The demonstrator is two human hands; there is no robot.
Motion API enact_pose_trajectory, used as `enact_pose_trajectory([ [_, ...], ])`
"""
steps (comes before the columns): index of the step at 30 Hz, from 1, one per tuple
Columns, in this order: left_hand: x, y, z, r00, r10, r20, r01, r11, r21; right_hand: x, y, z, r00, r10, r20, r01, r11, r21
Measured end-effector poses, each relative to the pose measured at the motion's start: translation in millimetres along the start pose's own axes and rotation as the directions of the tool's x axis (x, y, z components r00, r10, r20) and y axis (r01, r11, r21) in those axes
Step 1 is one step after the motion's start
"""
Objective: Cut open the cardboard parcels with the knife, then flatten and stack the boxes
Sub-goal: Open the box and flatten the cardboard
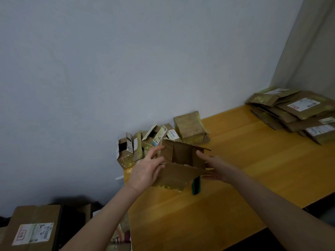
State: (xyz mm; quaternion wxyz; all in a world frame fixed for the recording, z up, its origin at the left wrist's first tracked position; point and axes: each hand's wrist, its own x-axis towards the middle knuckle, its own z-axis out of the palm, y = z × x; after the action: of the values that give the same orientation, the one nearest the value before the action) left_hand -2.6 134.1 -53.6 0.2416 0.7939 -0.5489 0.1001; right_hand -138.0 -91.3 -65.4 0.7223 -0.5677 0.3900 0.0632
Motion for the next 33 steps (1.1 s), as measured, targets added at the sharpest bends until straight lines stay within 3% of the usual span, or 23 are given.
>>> enact_pose_trajectory([
  [3,1,4,-2,0.998,0.044,0.035,-0.044,0.999,0.007,1,-1,10,0.996,-0.039,-0.078,0.021,0.975,-0.223],
  [6,0,5,-2,0.998,0.049,0.047,-0.047,0.998,-0.042,5,2,17,0.989,-0.096,-0.112,0.065,0.965,-0.252],
  [9,4,1,-6,0.965,-0.199,0.169,0.240,0.933,-0.269,6,2,17,0.989,-0.085,-0.121,0.070,0.990,-0.121],
  [10,7,2,-10,0.915,-0.323,0.243,0.395,0.841,-0.369,7,2,17,0.987,-0.076,-0.138,0.070,0.996,-0.054],
  [12,11,3,-15,0.769,-0.509,0.387,0.628,0.484,-0.610,6,2,16,0.979,-0.086,-0.187,0.091,0.996,0.015],
  [13,13,2,-16,0.707,-0.567,0.423,0.659,0.311,-0.684,5,1,16,0.973,-0.101,-0.205,0.106,0.994,0.013],
  [14,16,1,-16,0.656,-0.619,0.431,0.665,0.204,-0.719,4,1,17,0.967,-0.125,-0.222,0.129,0.992,0.001],
  [16,22,-5,-15,0.567,-0.697,0.439,0.687,0.105,-0.719,1,0,21,0.949,-0.178,-0.259,0.178,0.984,-0.023],
  [18,31,-7,-15,0.486,-0.689,0.538,0.766,0.039,-0.642,-1,0,28,0.932,-0.223,-0.284,0.206,0.974,-0.089],
  [21,37,-8,-9,0.395,-0.659,0.641,0.890,0.100,-0.445,-4,3,40,0.906,-0.319,-0.279,0.250,0.934,-0.257],
  [25,22,-15,11,0.465,-0.750,0.470,0.873,0.302,-0.383,-7,8,44,0.907,-0.348,-0.238,0.297,0.928,-0.223],
  [27,16,-16,14,0.501,-0.750,0.432,0.856,0.357,-0.374,-8,8,40,0.915,-0.330,-0.231,0.302,0.942,-0.150],
  [29,12,-18,12,0.520,-0.688,0.506,0.845,0.326,-0.424,-3,9,34,0.922,-0.305,-0.238,0.300,0.952,-0.060],
  [33,9,-19,5,0.600,-0.555,0.576,0.785,0.267,-0.559,9,7,22,0.950,-0.190,-0.248,0.258,0.923,0.284],
])
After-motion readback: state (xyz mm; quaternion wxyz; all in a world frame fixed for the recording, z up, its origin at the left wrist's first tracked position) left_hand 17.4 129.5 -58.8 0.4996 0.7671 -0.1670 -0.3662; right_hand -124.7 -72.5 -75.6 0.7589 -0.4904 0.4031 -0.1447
